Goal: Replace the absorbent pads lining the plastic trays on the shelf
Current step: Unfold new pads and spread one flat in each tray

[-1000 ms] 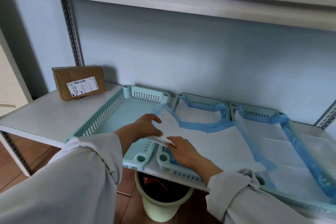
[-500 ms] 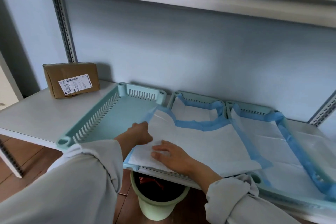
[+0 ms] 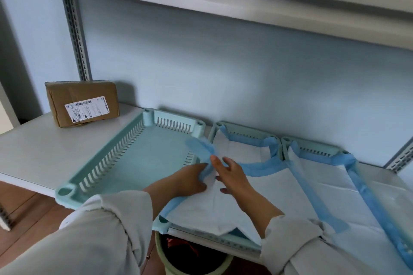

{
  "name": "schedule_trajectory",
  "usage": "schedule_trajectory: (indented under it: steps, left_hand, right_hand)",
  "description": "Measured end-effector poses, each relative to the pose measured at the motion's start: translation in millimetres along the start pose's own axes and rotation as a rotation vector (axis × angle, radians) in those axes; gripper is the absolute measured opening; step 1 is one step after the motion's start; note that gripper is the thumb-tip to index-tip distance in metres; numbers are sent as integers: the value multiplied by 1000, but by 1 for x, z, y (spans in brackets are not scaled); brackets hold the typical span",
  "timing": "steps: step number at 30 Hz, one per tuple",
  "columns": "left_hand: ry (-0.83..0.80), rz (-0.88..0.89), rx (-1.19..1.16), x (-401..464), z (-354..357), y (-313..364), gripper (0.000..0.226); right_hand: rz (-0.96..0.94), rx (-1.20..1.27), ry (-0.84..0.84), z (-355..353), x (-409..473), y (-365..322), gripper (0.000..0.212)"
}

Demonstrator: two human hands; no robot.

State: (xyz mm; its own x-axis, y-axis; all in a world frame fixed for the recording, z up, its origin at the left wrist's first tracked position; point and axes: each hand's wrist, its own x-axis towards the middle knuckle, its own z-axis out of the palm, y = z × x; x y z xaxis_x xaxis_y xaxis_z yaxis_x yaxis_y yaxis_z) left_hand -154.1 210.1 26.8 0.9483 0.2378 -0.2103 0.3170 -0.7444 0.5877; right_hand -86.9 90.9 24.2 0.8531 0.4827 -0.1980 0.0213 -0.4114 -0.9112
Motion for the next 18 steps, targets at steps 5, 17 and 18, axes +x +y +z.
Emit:
schedule_trajectory:
  steps: [5, 17, 18]
  left_hand:
    - [-348, -22, -79, -2, -13, 12, 75]
    - [265, -113, -601, 24, -15, 16, 39]
    - [302, -116, -612, 26, -15, 15, 31]
  right_hand:
    - [48, -116, 183, 5, 18, -14, 42]
    - [-83, -46, -82, 11, -7, -15, 43]
    - [-109, -49, -127, 13, -9, -14, 42]
